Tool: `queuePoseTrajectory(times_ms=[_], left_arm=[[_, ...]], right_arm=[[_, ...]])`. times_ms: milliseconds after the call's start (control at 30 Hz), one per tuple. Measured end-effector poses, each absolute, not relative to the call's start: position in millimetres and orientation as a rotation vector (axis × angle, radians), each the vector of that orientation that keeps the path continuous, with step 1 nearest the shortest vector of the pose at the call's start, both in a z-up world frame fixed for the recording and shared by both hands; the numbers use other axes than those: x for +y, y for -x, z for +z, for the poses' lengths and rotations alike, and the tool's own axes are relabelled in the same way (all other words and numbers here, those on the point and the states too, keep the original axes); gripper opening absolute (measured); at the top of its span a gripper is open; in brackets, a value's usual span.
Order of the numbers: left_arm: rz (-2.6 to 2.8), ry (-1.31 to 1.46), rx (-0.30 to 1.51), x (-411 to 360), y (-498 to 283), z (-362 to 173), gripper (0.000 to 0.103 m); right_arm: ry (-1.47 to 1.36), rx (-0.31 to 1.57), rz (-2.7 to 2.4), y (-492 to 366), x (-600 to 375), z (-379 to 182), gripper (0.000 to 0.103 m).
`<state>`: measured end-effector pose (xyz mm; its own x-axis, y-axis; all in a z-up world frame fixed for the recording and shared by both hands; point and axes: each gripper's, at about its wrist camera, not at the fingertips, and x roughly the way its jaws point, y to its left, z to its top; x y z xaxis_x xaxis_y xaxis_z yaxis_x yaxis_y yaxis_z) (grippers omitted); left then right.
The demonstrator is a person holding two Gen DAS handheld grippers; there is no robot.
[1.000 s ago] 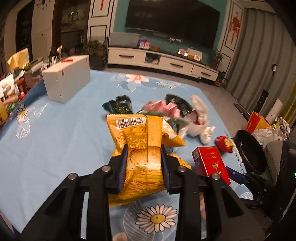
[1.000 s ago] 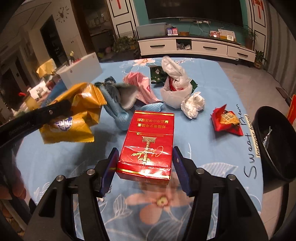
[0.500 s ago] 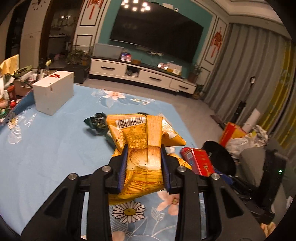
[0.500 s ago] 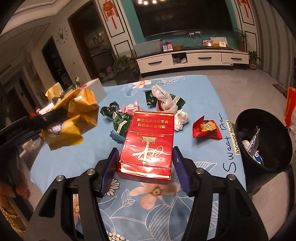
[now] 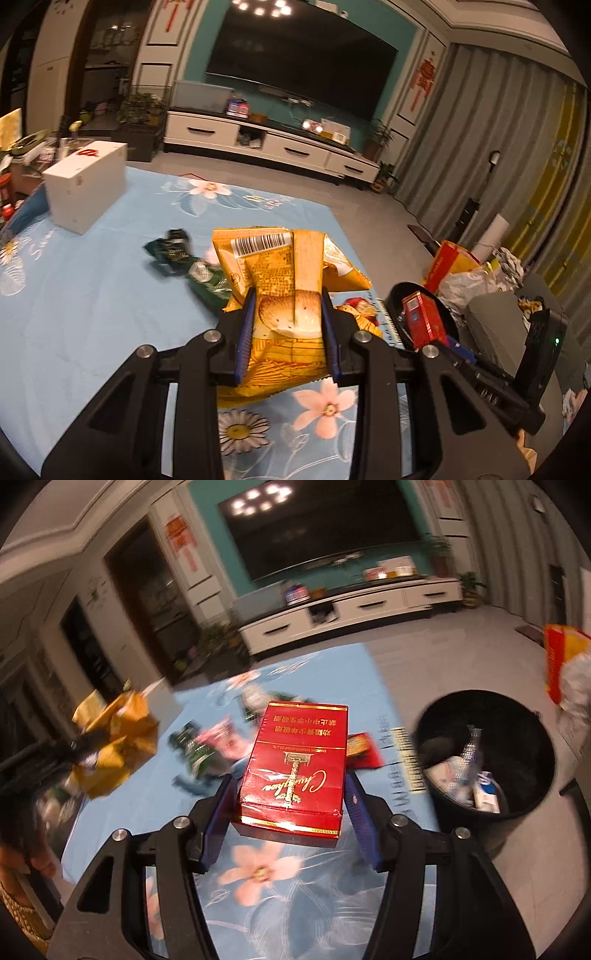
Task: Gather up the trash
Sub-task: 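Carry the snack bag and red box over the bin and release both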
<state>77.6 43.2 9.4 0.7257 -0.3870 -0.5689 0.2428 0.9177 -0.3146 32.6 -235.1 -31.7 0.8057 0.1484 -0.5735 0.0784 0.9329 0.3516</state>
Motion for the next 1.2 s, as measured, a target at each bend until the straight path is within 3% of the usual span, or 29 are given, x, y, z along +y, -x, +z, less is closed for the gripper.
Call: queuePoseTrajectory(times_ms=[733,833,867,900,1033,1200], left_arm=[[-0.728,-0.112,0.809,-232.2,-151.4,-42.6,0.035],[-0.74,-0.12,0.829,-255.8,-161.4,-51.8,0.046],[-0.733,-0.124,0.834,-263.1,-165.1,-55.9,0.06],[-0.729,-0.126,0.835,-266.3,-167.3,-57.5,0.064],[-0.725,-0.117,0.841,-262.9,-169.4,-63.6,0.068],[-0.694,-0.105,0.848,-235.9,-161.7,-68.0,0.085]], right_arm=[[-0.677,0.552,-0.281,-1.2,-410.1,-74.9,0.059],[-0.715,0.541,-0.279,-8.1,-422.0,-81.1,0.063],[-0.739,0.538,-0.275,-9.7,-426.9,-85.3,0.07],[-0.76,0.541,-0.284,-10.2,-431.1,-89.4,0.073],[-0.815,0.559,-0.305,-10.1,-437.2,-99.7,0.074],[-0.82,0.582,-0.294,-1.2,-425.6,-102.7,0.074]])
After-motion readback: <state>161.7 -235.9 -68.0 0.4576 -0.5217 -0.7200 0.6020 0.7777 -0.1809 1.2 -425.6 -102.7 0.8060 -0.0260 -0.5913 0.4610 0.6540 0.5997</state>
